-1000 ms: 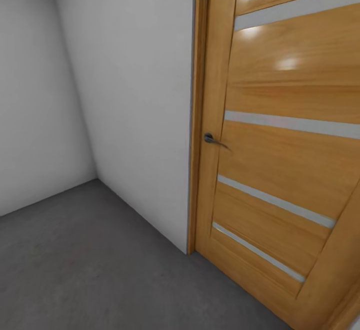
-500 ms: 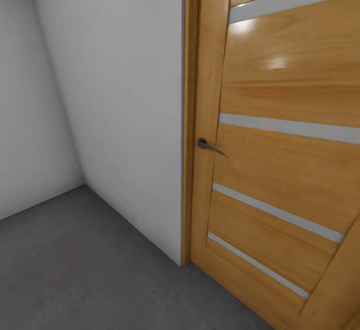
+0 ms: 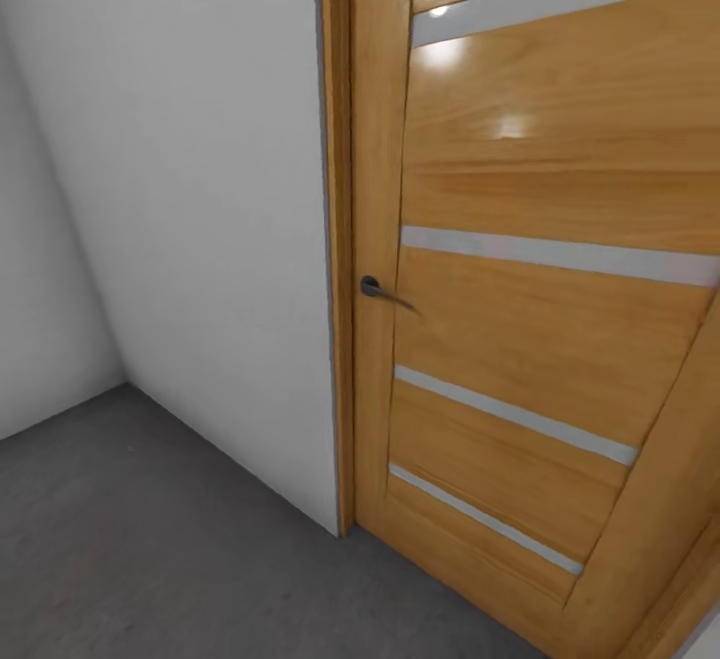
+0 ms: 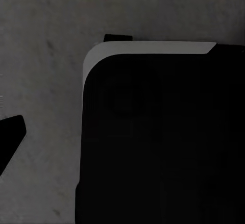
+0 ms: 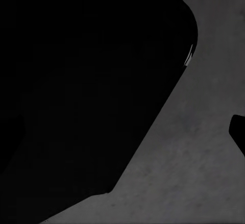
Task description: Move the two storage containers from the living room to the garage. In the garage, place one container on the floor and stack the other container on top of it (either order is fine).
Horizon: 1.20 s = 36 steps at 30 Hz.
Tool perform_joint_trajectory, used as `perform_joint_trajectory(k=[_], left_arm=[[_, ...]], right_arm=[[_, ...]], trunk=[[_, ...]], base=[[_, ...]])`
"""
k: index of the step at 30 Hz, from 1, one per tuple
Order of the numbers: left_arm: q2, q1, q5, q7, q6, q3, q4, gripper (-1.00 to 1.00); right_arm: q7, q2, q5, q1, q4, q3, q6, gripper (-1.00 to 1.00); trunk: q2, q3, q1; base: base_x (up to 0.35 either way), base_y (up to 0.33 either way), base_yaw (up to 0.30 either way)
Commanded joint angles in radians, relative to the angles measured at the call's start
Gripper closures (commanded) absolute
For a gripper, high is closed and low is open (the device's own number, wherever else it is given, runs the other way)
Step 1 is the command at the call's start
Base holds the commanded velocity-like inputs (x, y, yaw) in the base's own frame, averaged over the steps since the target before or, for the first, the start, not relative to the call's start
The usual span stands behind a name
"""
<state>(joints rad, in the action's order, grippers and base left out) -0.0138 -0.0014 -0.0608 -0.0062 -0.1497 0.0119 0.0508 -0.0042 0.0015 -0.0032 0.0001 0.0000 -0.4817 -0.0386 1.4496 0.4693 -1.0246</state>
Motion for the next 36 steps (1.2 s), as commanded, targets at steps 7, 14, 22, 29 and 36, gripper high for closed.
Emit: perform_joint_trajectory(k=[7,14,22,29,36], left_arm=[[0.0,0.0,-0.007,-0.001,-0.001,0.0,0.0,-1.0],[0.0,0.0,-0.007,-0.001,-0.001,0.0,0.0,-1.0],[0.0,0.0,-0.007,-0.001,-0.001,0.0,0.0,-1.0],[0.0,0.0,-0.005,-0.001,-0.003,0.0,0.0,-1.0],[0.0,0.0,-0.005,-0.001,-0.004,0.0,0.0,-1.0]], right_arm=[[0.0,-0.001,-0.001,0.0,0.0,-0.002,-0.003,-1.0],[0.0,0.0,-0.001,0.0,0.0,-0.002,-0.003,-1.0],[0.0,0.0,0.0,0.0,0.0,-0.002,-0.003,-1.0],[0.0,0.0,0.0,0.0,0.0,-0.002,-0.003,-1.0],[0.0,0.0,0.0,0.0,0.0,-0.002,-0.003,-1.0]], trunk=[[0.0,0.001,0.0],[0.0,0.001,0.0],[0.0,0.001,0.0],[0.0,0.001,0.0],[0.0,0.001,0.0]], base=[[0.256,0.179,-0.022],[0.288,0.188,-0.046],[0.299,0.164,-0.228],[0.17,0.04,-0.25],[0.014,0.002,-0.251]])
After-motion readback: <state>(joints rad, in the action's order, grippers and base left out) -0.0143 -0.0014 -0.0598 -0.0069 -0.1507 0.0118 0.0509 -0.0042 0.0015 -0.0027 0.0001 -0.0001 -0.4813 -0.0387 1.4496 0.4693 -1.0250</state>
